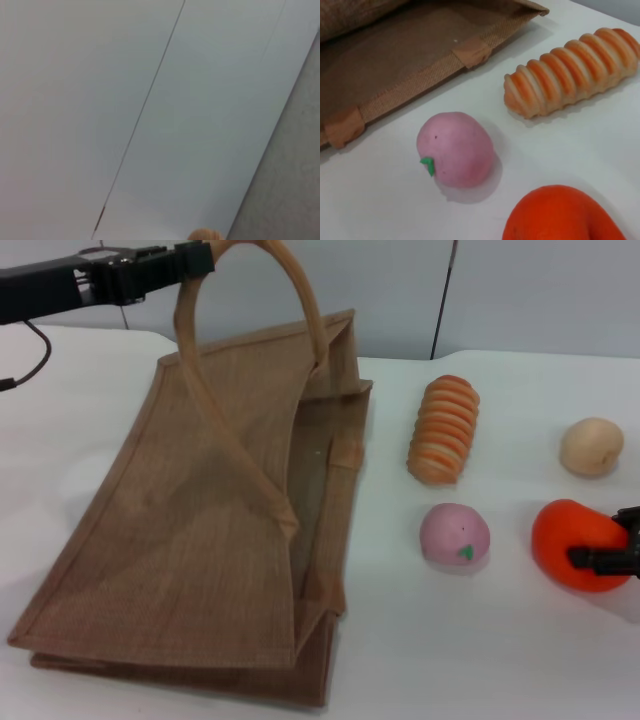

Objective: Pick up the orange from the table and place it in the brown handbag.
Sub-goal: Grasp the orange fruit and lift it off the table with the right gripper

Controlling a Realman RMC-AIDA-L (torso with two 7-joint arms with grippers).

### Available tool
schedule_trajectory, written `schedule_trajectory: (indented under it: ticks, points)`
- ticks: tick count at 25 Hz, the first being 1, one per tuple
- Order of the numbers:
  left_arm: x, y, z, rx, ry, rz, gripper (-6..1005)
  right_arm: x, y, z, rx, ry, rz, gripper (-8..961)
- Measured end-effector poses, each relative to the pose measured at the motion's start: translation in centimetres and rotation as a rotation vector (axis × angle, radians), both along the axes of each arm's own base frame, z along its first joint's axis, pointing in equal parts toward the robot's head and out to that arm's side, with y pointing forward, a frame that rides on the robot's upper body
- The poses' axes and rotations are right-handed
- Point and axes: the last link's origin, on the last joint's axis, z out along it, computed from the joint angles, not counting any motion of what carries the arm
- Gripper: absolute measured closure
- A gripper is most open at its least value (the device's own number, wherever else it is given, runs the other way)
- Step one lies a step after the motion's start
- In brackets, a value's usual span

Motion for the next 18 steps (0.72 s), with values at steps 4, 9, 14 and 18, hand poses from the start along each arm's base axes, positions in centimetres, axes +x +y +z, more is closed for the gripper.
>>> schedule_trajectory:
  ticks: [4,9,14,18]
  points:
    - [0.1,0.0,0.0,-0.009,-0.003,-0.003,871,0.1,0.0,0.1,0.004,0.004,-0.012,427]
    - [0.3,-0.3,0.1,-0.019,-0.003,-0.016,871,0.0,0.0,0.3,0.019,0.018,0.000,450]
    - [0.7,-0.7,1.2,0.002,-0.002,-0.026,871,-1.4,-0.3,2.0,0.078,0.126,0.077,478]
    - [0.7,-0.8,1.4,0.006,-0.012,-0.029,871,-2.4,-1.0,3.5,0.110,0.199,0.143,505]
